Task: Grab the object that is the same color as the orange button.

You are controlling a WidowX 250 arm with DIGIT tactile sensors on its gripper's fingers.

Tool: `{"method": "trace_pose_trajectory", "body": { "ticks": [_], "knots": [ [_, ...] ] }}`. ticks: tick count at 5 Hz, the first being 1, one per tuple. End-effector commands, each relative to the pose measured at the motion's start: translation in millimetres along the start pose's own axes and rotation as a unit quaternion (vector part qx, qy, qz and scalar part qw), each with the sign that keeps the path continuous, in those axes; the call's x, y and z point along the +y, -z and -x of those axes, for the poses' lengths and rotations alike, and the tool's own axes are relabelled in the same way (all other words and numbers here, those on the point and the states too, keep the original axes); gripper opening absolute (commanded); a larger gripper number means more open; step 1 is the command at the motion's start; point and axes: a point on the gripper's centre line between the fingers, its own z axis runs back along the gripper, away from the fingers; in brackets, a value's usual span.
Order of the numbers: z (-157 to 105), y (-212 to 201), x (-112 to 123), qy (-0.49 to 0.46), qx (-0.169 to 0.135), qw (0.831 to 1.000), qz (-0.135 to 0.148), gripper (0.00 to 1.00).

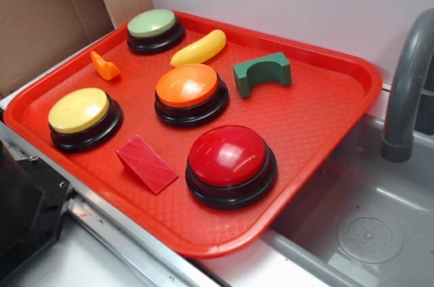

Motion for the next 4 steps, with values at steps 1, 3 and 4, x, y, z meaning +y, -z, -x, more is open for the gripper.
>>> {"method": "trace_pose_trajectory", "body": {
  "ticks": [1,3,4],
  "knots": [
    [0,0,0,0.0,0.0,1.0,0.0,1.0],
    [-28,44,51,-0.181,-0.032,0.983,-0.022,1.0],
    [-36,69,71,-0.297,-0.023,0.952,-0.069,1.0]
  ]
}}
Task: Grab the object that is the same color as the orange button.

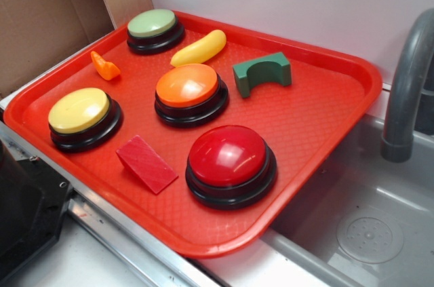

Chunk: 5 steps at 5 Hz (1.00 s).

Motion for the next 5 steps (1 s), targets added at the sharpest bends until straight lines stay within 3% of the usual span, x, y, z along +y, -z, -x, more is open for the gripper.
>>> {"method": "trace_pose_trajectory", "body": {
  "ticks": [1,3,5],
  "knots": [
    [-26,47,26,-0.222,0.007,0.971,-0.09,1.0],
    [-40,87,45,-0.308,-0.003,0.945,-0.111,1.0],
    [-56,117,65,-0.326,-0.058,0.938,-0.107,1.0]
  ]
}}
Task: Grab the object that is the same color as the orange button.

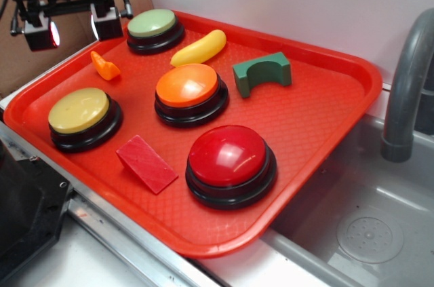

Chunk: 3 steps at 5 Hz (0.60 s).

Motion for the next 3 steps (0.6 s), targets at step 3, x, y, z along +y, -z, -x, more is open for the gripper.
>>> {"method": "trace_pose_trajectory", "body": {
  "ticks": [3],
  "knots": [
    [-25,56,-6,-0.042,-0.023,0.997,0.063,1.0]
  ]
}}
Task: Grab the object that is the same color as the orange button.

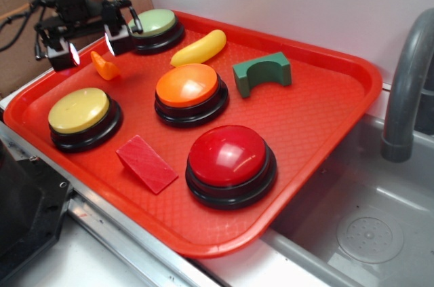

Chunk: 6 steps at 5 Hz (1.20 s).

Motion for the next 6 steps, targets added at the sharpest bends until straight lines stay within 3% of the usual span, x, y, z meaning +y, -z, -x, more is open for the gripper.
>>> {"method": "trace_pose_trajectory", "body": {
  "ticks": [1,2,3,4,6],
  "knots": [
    [-9,22,8,-0.012,-0.002,1.0,0.017,1.0],
    [-7,32,9,-0.014,0.01,1.0,0.016,1.0],
    [-4,40,4,-0.008,0.019,0.999,0.026,0.06],
    [-2,39,15,0.0,0.02,0.999,0.031,0.0],
    [-1,25,19,0.113,-0.014,0.992,0.059,0.0]
  ]
}}
